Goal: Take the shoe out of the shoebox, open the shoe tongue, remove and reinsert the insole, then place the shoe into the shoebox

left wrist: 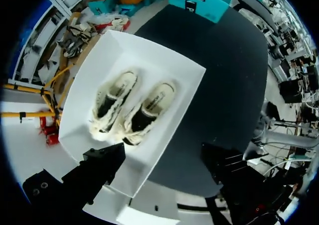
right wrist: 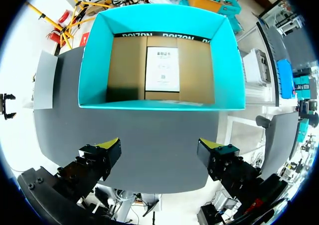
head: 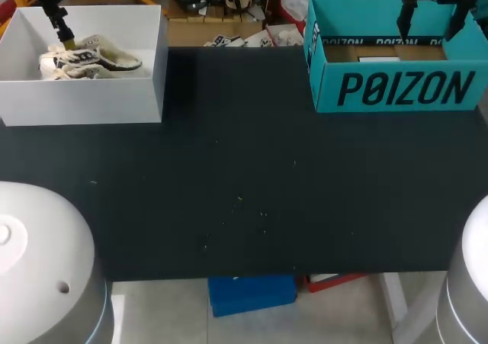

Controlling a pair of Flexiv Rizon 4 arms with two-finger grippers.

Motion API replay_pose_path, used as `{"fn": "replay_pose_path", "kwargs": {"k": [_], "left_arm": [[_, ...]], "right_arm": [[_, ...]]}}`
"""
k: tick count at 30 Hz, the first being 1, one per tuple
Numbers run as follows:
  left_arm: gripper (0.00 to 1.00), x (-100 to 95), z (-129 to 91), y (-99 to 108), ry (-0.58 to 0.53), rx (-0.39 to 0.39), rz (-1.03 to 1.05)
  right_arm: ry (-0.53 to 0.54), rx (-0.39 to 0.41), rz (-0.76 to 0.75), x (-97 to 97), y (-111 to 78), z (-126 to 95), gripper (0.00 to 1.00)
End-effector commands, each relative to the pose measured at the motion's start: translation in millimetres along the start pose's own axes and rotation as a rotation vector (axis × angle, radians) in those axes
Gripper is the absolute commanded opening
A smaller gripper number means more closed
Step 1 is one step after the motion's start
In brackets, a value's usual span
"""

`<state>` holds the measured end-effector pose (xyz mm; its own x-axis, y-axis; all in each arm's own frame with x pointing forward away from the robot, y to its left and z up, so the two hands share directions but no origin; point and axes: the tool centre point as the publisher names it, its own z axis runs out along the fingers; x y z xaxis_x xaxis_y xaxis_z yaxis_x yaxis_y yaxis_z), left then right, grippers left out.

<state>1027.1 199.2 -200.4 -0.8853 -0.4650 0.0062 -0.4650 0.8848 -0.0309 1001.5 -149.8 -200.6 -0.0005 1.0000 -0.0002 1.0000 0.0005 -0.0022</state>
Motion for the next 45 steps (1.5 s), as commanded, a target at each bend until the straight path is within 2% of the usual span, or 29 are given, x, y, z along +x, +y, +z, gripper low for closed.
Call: {"fn": "replay_pose_path", "kwargs": {"k": [1,12,14,15,16,18,20,22,25,30,34,36,38,40,43,45], "left_arm": [[1.00,-9.3,3,0,0.063,-0.015,0.259],[1.00,-33.8,15,-2,0.088,0.013,0.357],[0.63,-32.2,23,-4,0.075,-0.006,0.379],[0.74,-30.4,26,-5,0.082,-0.013,0.389],[0.74,-30.3,29,-6,0.085,-0.012,0.381],[0.65,-31.9,33,-7,0.089,-0.009,0.373],[0.51,-32.9,39,-10,0.078,-0.016,0.376],[0.54,-31.2,42,-11,0.080,-0.023,0.376],[0.49,-29.7,50,-13,0.085,-0.029,0.384],[0.63,-30.2,67,-14,0.109,-0.030,0.374],[0.65,-33.7,80,-15,0.113,-0.038,0.364],[0.61,-37.7,87,-17,0.114,-0.039,0.359],[0.51,-42.9,93,-18,0.116,-0.041,0.356],[0.54,-48.3,98,-20,0.115,-0.045,0.353],[0.52,-58.2,104,-22,0.110,-0.051,0.348],[0.56,-64.0,109,-24,0.119,-0.045,0.339]], "right_arm": [[0.000,0.000,0.000,-0.1,-0.3,0,1.00],[0.000,0.000,0.000,-0.1,-0.3,0,1.00],[0.000,0.000,0.000,-0.1,-0.3,0,1.00],[0.000,0.000,0.000,-0.1,-0.3,0,1.00],[0.000,0.000,0.000,-0.1,-0.3,0,1.00],[0.000,0.000,0.000,-0.1,-0.3,0,1.00],[0.000,0.000,0.000,-0.1,-0.3,0,1.00],[0.000,0.000,0.000,-0.1,-0.3,0,1.00],[0.000,0.000,0.000,-0.1,-0.3,0,1.00],[0.000,0.000,0.000,-0.1,-0.3,0,1.00],[0.000,0.000,0.000,-0.1,-0.3,0,1.00],[0.000,0.000,0.000,-0.1,-0.3,0,1.00],[0.000,0.000,0.000,-0.1,-0.3,0,1.00],[0.000,0.000,0.000,-0.1,-0.3,0,1.00],[0.000,0.000,0.000,-0.1,-0.3,0,1.00],[0.000,0.000,0.000,-0.1,-0.3,0,1.00]]}}
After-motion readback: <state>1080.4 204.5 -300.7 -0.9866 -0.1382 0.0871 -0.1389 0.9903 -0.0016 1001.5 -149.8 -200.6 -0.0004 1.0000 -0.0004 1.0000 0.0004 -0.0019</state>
